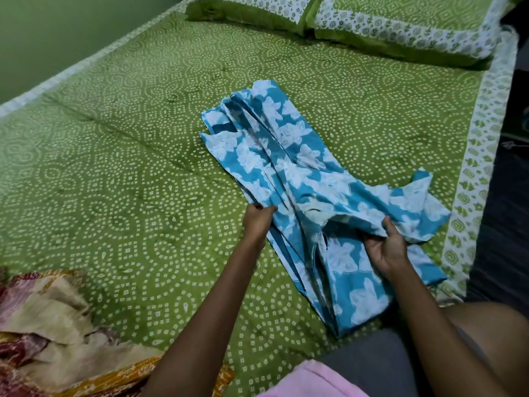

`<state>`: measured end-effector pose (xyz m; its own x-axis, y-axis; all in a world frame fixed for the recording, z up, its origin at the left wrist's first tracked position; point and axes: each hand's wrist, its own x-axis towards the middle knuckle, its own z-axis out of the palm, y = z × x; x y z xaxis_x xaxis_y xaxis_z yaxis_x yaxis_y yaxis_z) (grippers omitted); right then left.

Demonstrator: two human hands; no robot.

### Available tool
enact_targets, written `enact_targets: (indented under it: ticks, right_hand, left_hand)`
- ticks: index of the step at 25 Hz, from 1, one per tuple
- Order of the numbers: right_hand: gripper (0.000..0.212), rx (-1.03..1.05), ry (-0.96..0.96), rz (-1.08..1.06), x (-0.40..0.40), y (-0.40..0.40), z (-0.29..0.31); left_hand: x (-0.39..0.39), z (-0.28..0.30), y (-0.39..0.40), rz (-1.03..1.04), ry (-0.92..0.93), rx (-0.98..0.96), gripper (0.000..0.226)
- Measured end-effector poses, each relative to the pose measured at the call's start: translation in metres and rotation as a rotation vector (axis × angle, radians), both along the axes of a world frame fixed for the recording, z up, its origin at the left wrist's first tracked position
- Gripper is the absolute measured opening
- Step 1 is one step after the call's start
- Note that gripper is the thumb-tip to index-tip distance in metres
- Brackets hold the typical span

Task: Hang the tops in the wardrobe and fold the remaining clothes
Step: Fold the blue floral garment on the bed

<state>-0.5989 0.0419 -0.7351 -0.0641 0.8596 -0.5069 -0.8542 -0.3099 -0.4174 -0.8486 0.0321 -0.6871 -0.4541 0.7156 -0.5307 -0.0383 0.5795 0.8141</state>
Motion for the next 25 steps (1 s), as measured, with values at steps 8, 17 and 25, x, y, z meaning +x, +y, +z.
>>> enact_targets:
  ticks: [8, 17, 25]
  right_hand:
    - [0.115, -0.048, -0.002, -0.017, 0.001, 0.0, -0.002]
    - [0.125, -0.064, -0.037, -0.016, 0.0, -0.001, -0.002]
    - [0.121, -0.045, -0.062, 0.006, 0.001, -0.005, 0.001]
  left_hand:
    - [0.002, 0.008, 0.03, 0.253, -0.464, 0.143, 0.009]
    - [-0.047, 0.032, 0.04, 0.354, -0.969, 0.312, 0.034]
    - [-0.177, 0.025, -0.05, 0.663, -0.642, 0.574, 0.041]
